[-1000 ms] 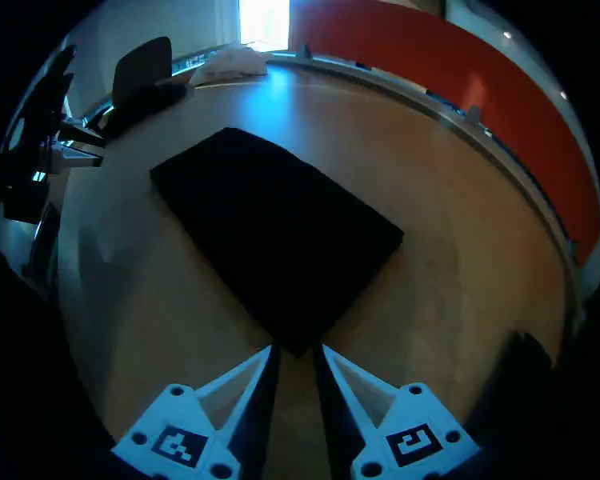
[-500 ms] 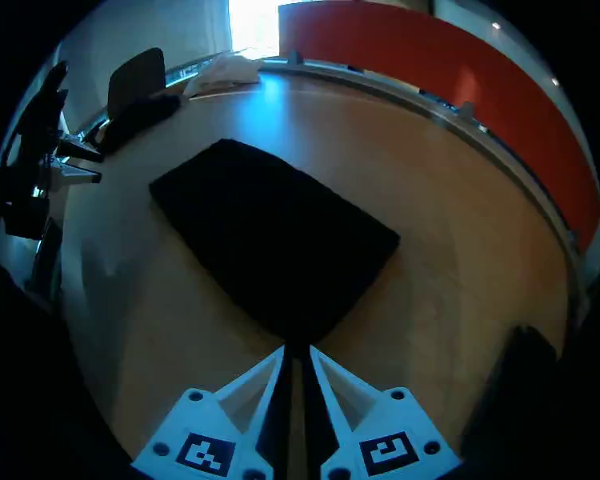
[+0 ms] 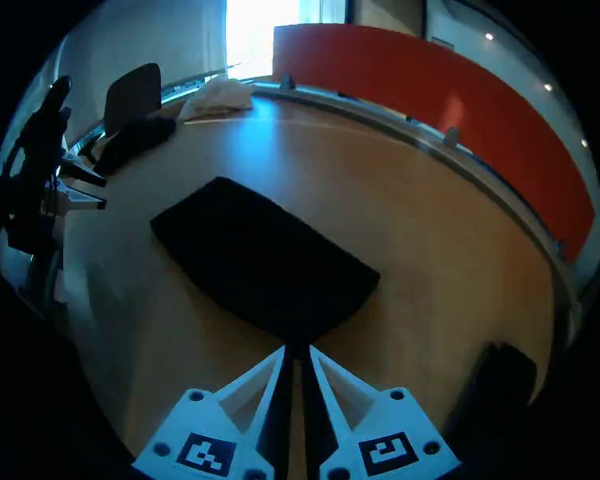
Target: Fold towel
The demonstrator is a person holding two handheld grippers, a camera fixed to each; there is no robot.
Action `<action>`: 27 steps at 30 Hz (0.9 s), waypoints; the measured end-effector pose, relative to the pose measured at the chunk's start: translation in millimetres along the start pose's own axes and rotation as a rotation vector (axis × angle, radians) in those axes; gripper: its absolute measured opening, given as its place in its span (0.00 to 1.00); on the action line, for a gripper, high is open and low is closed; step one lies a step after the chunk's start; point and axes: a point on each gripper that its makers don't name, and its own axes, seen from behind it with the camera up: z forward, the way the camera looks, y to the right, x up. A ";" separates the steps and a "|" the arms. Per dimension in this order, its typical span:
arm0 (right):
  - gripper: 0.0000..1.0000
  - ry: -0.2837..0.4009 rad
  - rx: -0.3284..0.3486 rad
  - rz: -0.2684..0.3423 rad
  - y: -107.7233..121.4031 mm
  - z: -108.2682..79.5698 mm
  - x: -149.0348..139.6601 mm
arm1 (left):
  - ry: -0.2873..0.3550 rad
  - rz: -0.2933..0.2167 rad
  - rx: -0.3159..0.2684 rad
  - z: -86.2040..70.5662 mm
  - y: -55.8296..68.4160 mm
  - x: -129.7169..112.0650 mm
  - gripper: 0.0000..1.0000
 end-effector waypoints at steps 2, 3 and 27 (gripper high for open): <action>0.06 0.019 -0.013 -0.006 3.4 -6.1 8.5 | 0.001 -0.001 0.000 0.1 0.0 0.8 1.00; 0.06 0.029 -0.018 -0.009 5.0 -9.6 13.4 | 0.002 -0.002 -0.001 0.3 0.1 1.3 1.00; 0.06 0.149 -0.068 -0.101 19.4 -64.3 81.6 | 0.016 0.011 -0.009 2.2 8.5 12.9 1.00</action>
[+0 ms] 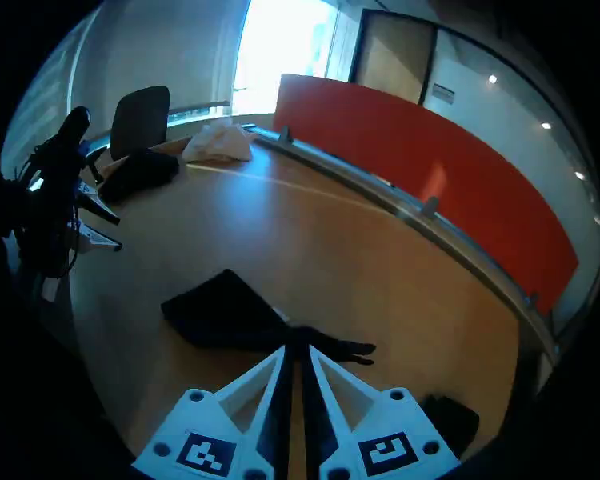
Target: Fold towel
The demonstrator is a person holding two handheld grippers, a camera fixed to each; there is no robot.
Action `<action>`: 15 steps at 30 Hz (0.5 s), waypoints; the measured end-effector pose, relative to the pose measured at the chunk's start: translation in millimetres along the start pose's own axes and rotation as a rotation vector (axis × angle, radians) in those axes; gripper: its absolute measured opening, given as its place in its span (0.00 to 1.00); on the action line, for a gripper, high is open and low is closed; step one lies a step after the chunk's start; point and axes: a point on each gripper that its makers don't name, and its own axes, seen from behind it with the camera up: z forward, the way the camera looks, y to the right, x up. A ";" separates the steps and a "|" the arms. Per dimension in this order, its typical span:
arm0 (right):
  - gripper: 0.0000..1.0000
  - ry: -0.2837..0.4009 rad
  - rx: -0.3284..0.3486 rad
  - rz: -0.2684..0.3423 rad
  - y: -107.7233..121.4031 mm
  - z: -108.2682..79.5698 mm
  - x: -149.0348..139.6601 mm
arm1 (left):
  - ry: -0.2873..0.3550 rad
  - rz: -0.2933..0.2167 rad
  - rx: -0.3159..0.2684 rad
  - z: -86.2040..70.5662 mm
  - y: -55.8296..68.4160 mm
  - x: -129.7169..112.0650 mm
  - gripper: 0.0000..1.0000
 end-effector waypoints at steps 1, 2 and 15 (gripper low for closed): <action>0.06 0.000 0.000 -0.002 0.1 -0.5 0.3 | 0.000 0.000 -0.001 0.3 0.4 0.1 1.00; 0.06 0.001 0.000 -0.003 0.2 -0.9 0.6 | 0.000 0.000 -0.001 0.5 0.8 0.2 1.00; 0.06 0.005 0.026 -0.027 -10.0 6.8 6.5 | 0.003 0.000 -0.006 -0.6 3.9 1.6 1.00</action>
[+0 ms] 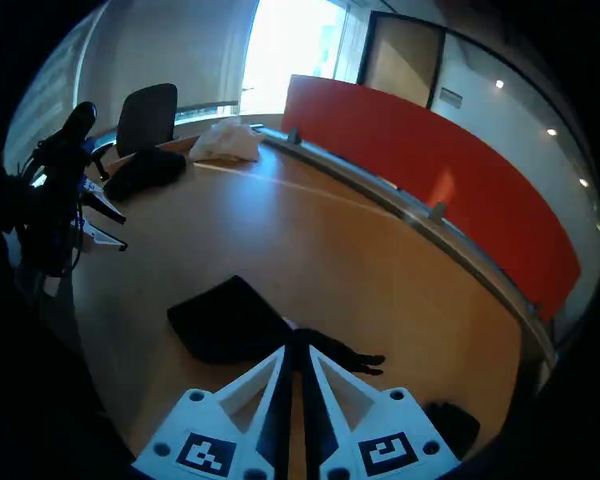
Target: Fold towel
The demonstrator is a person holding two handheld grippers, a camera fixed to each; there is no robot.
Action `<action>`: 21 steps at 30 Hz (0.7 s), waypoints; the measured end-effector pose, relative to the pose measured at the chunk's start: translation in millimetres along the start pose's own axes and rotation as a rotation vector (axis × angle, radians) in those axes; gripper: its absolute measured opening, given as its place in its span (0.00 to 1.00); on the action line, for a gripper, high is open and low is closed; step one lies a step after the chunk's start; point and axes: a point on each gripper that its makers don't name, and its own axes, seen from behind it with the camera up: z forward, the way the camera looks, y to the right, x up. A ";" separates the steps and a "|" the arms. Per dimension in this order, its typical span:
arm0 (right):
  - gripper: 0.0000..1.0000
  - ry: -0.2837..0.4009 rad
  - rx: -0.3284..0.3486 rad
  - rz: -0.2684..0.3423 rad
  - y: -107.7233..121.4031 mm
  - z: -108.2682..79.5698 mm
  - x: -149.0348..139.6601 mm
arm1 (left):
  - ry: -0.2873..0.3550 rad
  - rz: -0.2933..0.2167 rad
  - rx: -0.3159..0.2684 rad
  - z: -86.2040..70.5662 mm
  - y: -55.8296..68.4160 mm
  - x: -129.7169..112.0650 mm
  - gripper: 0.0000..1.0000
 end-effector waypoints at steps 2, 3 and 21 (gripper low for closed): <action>0.06 0.003 0.008 -0.006 -3.4 2.2 3.1 | 0.002 0.000 0.001 -0.6 0.0 0.4 1.00; 0.06 0.006 0.014 -0.009 -5.9 4.0 5.0 | 0.003 0.000 0.001 -1.0 0.0 0.9 1.00; 0.06 0.005 0.156 -0.046 -72.3 49.9 19.9 | 0.027 -0.022 0.018 -11.7 -13.1 7.3 1.00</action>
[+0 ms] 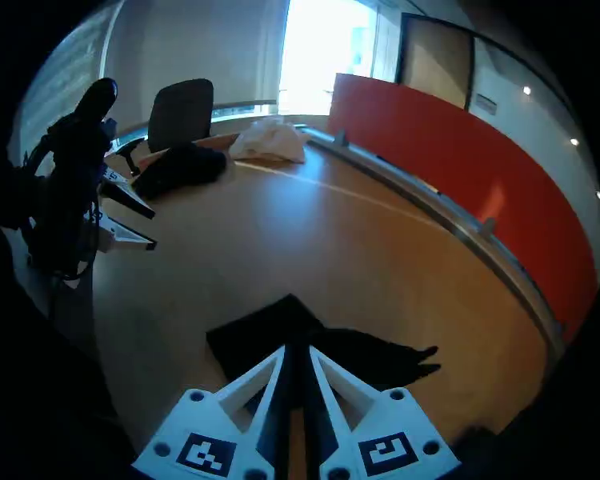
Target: Fold towel
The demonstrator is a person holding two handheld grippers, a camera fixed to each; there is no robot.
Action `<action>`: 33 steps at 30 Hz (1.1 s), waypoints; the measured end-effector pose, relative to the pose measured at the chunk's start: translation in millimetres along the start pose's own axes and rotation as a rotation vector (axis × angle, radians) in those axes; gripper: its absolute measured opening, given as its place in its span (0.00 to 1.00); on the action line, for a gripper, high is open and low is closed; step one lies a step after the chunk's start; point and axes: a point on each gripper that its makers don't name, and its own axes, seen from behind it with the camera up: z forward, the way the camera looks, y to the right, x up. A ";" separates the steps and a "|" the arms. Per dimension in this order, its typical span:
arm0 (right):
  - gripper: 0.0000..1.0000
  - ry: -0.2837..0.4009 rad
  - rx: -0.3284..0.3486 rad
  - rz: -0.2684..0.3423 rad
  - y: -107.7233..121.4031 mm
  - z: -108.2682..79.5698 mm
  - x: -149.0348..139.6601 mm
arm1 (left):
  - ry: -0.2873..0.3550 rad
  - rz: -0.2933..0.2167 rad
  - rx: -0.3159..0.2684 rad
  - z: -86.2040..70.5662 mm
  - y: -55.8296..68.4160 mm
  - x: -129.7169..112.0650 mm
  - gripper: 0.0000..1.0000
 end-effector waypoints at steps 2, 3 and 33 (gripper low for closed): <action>0.06 -0.005 0.017 -0.003 -7.1 5.4 -0.6 | 0.000 -0.002 0.004 -1.2 -2.3 -0.4 1.00; 0.06 -0.006 0.025 -0.003 -10.7 8.4 -0.7 | 0.001 -0.004 0.006 -1.8 -3.6 -0.8 1.00; 0.70 -0.068 0.045 0.040 -27.2 31.2 -29.0 | -0.007 -0.018 0.018 -3.8 -14.6 -7.4 1.00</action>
